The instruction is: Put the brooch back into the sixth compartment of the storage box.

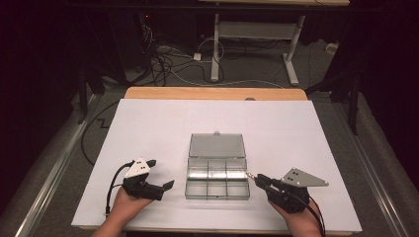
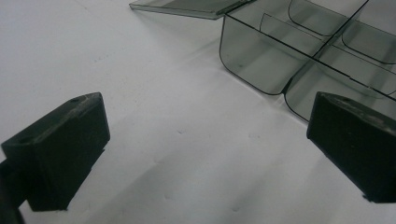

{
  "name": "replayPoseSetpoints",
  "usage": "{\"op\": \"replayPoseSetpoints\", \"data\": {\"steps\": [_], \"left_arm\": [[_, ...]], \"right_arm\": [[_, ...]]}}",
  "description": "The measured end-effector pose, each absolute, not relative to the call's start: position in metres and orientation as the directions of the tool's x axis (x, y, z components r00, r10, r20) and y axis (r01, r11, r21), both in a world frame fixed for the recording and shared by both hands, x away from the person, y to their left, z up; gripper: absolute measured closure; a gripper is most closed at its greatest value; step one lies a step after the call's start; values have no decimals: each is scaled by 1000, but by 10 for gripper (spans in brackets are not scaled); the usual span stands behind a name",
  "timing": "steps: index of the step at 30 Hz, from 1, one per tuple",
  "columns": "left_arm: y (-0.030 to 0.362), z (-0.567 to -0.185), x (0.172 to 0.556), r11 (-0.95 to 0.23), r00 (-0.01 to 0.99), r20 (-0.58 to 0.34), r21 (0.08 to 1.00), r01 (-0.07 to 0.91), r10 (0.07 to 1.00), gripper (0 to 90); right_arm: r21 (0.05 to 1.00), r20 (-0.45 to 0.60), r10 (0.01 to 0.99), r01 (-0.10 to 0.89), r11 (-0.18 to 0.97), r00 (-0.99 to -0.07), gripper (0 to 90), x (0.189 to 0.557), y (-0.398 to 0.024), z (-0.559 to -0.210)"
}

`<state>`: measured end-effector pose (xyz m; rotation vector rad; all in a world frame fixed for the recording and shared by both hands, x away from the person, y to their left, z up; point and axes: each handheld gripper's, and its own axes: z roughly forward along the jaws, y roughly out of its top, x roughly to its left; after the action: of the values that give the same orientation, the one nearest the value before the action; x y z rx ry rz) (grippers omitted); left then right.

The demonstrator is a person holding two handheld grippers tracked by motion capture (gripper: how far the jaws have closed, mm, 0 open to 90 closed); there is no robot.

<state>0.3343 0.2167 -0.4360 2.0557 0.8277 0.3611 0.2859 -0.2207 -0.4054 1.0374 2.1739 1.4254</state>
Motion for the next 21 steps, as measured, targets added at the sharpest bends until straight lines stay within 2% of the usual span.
{"op": "replayPoseSetpoints", "data": {"steps": [21], "left_arm": [[217,-436,334,-398,734,-52,813,425,677,0]], "right_arm": [[894,81,666,350,281,-742,817,303,-173,-403]]}}
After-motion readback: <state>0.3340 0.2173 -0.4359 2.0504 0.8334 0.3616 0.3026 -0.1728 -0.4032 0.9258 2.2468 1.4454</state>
